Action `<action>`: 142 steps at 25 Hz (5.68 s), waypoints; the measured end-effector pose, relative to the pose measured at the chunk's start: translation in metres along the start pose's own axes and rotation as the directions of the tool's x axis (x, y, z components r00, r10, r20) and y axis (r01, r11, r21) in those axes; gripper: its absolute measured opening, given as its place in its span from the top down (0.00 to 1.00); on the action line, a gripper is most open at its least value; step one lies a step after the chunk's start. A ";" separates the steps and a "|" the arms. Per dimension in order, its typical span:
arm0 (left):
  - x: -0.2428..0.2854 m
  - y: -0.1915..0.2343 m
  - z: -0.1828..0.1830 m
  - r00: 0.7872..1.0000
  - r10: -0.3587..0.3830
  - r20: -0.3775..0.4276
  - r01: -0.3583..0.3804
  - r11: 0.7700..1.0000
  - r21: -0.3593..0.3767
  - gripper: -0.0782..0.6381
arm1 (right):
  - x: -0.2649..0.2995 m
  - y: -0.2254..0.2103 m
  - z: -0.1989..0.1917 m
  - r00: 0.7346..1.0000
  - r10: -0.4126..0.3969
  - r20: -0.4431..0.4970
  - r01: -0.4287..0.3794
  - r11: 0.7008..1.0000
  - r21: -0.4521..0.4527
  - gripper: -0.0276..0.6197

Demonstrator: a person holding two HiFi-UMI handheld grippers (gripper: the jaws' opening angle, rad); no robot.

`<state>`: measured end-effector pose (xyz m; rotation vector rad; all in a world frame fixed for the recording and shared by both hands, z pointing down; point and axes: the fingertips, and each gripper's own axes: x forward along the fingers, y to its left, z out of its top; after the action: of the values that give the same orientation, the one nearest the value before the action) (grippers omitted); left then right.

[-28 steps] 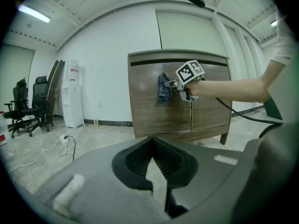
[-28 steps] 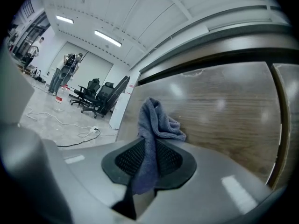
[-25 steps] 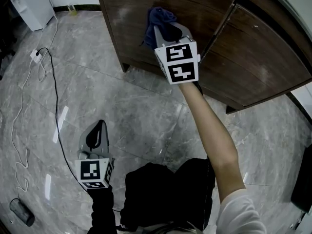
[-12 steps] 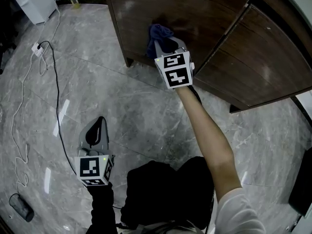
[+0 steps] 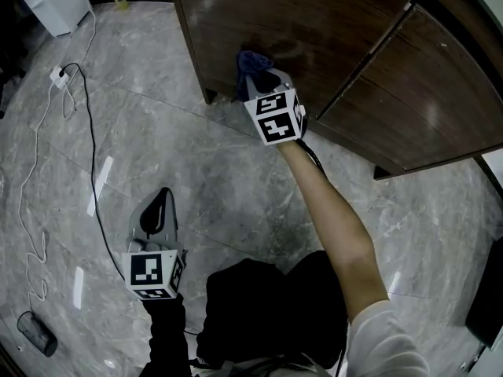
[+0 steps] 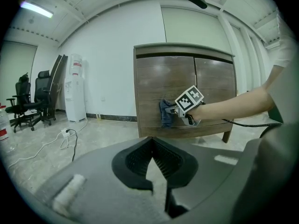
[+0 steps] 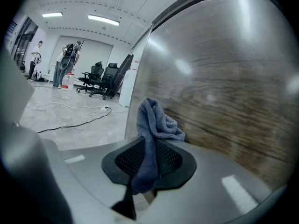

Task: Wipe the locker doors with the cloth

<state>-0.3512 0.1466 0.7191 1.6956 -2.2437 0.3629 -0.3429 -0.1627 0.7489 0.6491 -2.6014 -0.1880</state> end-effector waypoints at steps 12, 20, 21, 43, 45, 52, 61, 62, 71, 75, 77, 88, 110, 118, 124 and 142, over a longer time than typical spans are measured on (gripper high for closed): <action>0.002 0.003 -0.004 1.000 0.006 -0.014 -0.006 1.000 0.001 0.89 | 0.028 0.022 -0.048 0.992 0.059 -0.108 -0.054 0.998 0.044 0.85; -0.002 0.008 -0.008 1.000 0.017 -0.022 -0.017 1.000 -0.008 0.89 | 0.041 0.030 -0.063 0.984 0.083 -0.159 -0.062 0.989 0.131 0.85; -0.003 0.008 -0.008 1.000 0.017 -0.023 -0.017 1.000 -0.009 0.89 | 0.039 0.030 -0.061 0.983 0.086 -0.165 -0.064 0.989 0.135 0.85; -0.003 -0.003 0.001 1.000 -0.007 0.001 0.007 1.000 -0.016 0.89 | -0.031 -0.014 0.147 0.984 -0.012 0.179 0.020 0.999 -0.040 0.85; -0.004 -0.002 0.003 1.000 -0.006 0.006 0.006 1.000 -0.014 0.89 | -0.036 -0.017 0.160 0.981 -0.018 0.194 0.027 0.999 -0.043 0.85; -0.006 -0.001 0.004 1.000 -0.002 0.009 0.002 1.000 -0.016 0.89 | -0.048 -0.025 0.195 0.970 -0.016 0.242 0.029 0.998 -0.051 0.85; -0.009 0.006 0.006 1.000 0.016 0.012 -0.016 1.000 -0.014 0.89 | -0.066 -0.037 0.256 0.938 -0.043 0.344 0.065 0.997 -0.053 0.85; -0.009 0.007 0.006 1.000 0.019 0.013 -0.018 1.000 -0.014 0.89 | -0.067 -0.038 0.261 0.935 -0.044 0.353 0.067 0.996 -0.052 0.85; -0.009 0.014 -0.001 1.000 0.031 0.001 -0.031 0.999 -0.017 0.89 | -0.058 -0.031 0.251 0.927 -0.053 0.372 0.075 0.996 -0.046 0.85; -0.008 0.016 -0.004 0.999 0.032 -0.007 -0.032 0.999 -0.019 0.89 | -0.038 -0.018 0.222 0.943 -0.034 0.331 0.052 0.997 -0.048 0.85; -0.007 0.016 -0.005 0.999 0.032 -0.009 -0.032 0.999 -0.021 0.89 | -0.027 -0.010 0.207 0.951 -0.023 0.307 0.042 0.998 -0.055 0.85; -0.005 0.024 -0.018 0.998 0.045 -0.036 -0.046 0.998 -0.039 0.89 | 0.029 0.031 0.106 0.991 0.045 0.125 -0.040 0.998 -0.046 0.85; 0.000 0.037 -0.042 0.995 0.071 -0.074 -0.075 0.996 -0.053 0.89 | 0.107 0.087 -0.028 0.974 0.176 -0.140 -0.166 0.983 0.080 0.85; 0.000 0.043 -0.035 0.994 0.077 -0.074 -0.082 0.995 -0.063 0.89 | 0.101 0.084 -0.002 0.980 0.167 -0.105 -0.160 0.984 0.075 0.85; 0.002 0.042 -0.024 0.996 0.072 -0.056 -0.075 0.995 -0.059 0.89 | 0.080 0.069 0.065 0.990 0.143 -0.005 -0.143 0.989 0.023 0.85; -0.008 0.033 0.021 0.998 0.070 0.011 -0.069 0.996 -0.048 0.89 | 0.009 0.020 0.274 0.959 0.055 0.278 -0.035 0.997 -0.074 0.85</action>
<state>-0.3824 0.1546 0.6961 1.6041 -2.3061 0.3132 -0.4832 -0.1432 0.5129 0.5739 -2.8621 -0.3784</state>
